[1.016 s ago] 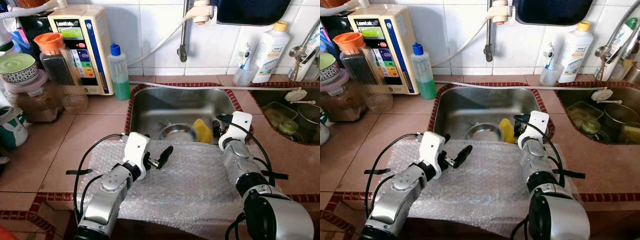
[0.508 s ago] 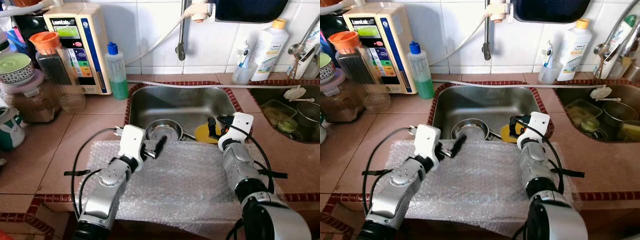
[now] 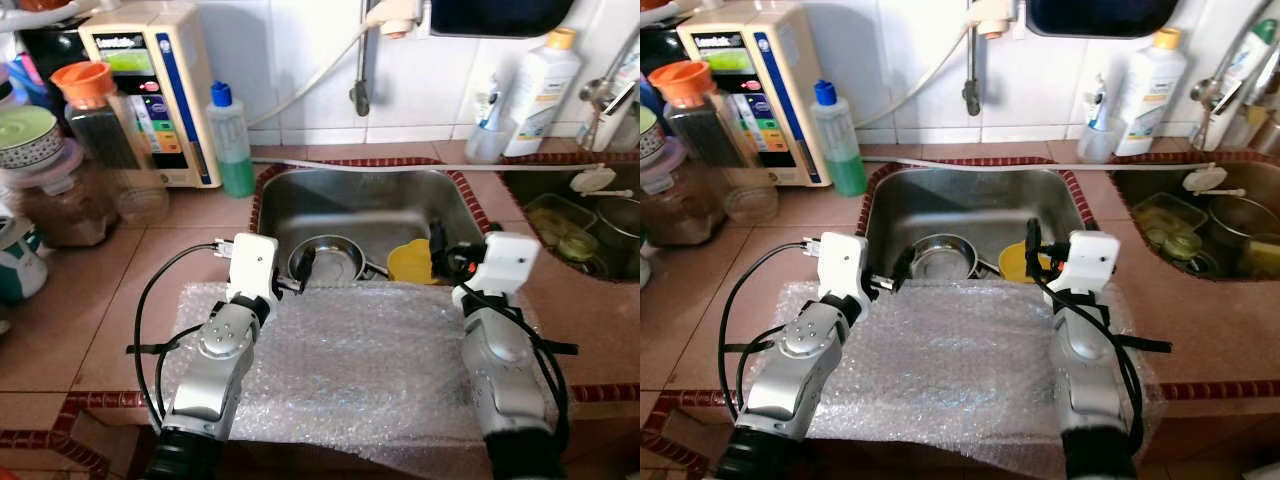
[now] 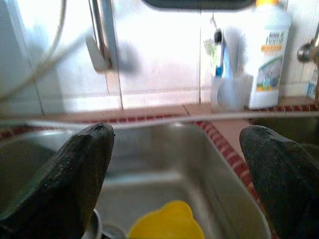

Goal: Kitchen organization

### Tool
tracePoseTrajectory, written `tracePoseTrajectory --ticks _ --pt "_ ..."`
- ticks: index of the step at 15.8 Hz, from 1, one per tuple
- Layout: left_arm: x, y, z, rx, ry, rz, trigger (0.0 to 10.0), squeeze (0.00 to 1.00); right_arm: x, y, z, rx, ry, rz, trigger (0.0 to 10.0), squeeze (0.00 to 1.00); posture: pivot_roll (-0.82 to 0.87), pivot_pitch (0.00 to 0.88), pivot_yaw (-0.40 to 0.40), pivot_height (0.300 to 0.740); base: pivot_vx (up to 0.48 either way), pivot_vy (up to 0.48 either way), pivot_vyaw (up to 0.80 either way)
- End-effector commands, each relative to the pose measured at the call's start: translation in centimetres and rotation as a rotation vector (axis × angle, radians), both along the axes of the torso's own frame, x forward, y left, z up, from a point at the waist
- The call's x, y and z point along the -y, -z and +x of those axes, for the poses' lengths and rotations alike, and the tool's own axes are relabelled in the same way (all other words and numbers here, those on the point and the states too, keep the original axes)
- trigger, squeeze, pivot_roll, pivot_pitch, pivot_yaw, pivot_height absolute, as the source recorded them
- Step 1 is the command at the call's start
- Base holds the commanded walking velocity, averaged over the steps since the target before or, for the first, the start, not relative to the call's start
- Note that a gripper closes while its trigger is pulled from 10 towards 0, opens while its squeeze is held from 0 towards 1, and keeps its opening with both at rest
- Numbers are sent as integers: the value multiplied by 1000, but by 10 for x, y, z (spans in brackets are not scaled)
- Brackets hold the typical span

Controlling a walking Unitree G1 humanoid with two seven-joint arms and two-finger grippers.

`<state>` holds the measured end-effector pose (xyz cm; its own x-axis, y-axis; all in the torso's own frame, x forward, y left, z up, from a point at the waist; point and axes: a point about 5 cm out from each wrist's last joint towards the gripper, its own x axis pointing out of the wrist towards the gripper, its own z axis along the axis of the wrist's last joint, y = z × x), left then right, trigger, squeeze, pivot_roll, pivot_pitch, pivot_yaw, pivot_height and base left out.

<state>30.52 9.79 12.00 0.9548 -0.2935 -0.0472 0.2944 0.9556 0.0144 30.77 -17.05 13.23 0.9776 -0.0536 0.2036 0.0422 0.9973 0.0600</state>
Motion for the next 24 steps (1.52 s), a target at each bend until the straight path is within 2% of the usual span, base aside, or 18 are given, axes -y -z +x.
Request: tracePoseTrajectory --ticks 1,3,4,6,7,8,9,11,13,16,18,20,24 --pt "-1 -10 5 37 -27 -22 10000 0 -4 -12 -4 22 -21 22 10000 1000 -58 10 76 740 0 0 0" --pt "-2 -13 6 45 -36 -35 10000 0 -4 -19 -5 38 -22 23 10000 992 -63 7 78 740 0 0 0" --pt "-5 -23 6 81 -34 -48 10000 0 -4 -33 -8 52 -31 9 10000 0 -66 5 78 740 0 0 0" --pt "-14 -28 7 114 -123 -5 10000 0 -4 -36 -11 18 -15 25 10000 0 -69 1 80 740 0 0 0" --pt "-16 -29 7 118 -122 -38 10000 0 -4 -37 -12 12 -17 18 10000 0 -69 1 80 740 0 0 -763" --pt "-16 -27 5 68 -88 -166 10000 0 -4 -36 -14 -13 -23 26 10000 0 -66 0 79 740 0 0 -769" --pt "-16 -27 4 61 -93 -179 10000 0 -4 -35 -14 -19 -26 28 10000 0 -66 0 79 740 0 0 -769" --pt "-12 -28 0 82 -94 -136 10000 0 -5 -35 -14 -43 -42 11 10000 0 -62 0 75 740 0 0 -769" --pt "-11 -27 -2 81 -102 -129 10000 0 -5 -37 -13 -46 -45 9 10000 0 -54 0 65 740 0 0 -766" --pt "-18 -26 -2 66 -182 -121 10000 0 -10 -41 -12 -38 -80 7 10000 0 -51 0 62 740 0 0 0" --pt "-22 -26 -1 92 -238 -63 10000 0 -18 -44 -13 -32 -132 12 10000 0 -50 0 61 740 0 0 0" --pt "-20 -25 -1 90 -223 -57 10000 0 -23 -46 -13 -24 -156 -10 10000 0 -48 0 60 740 0 0 0" --pt "-18 -25 0 90 -203 -70 10000 0 -25 -47 -13 -27 -166 -3 10000 0 -48 0 61 740 0 0 709"
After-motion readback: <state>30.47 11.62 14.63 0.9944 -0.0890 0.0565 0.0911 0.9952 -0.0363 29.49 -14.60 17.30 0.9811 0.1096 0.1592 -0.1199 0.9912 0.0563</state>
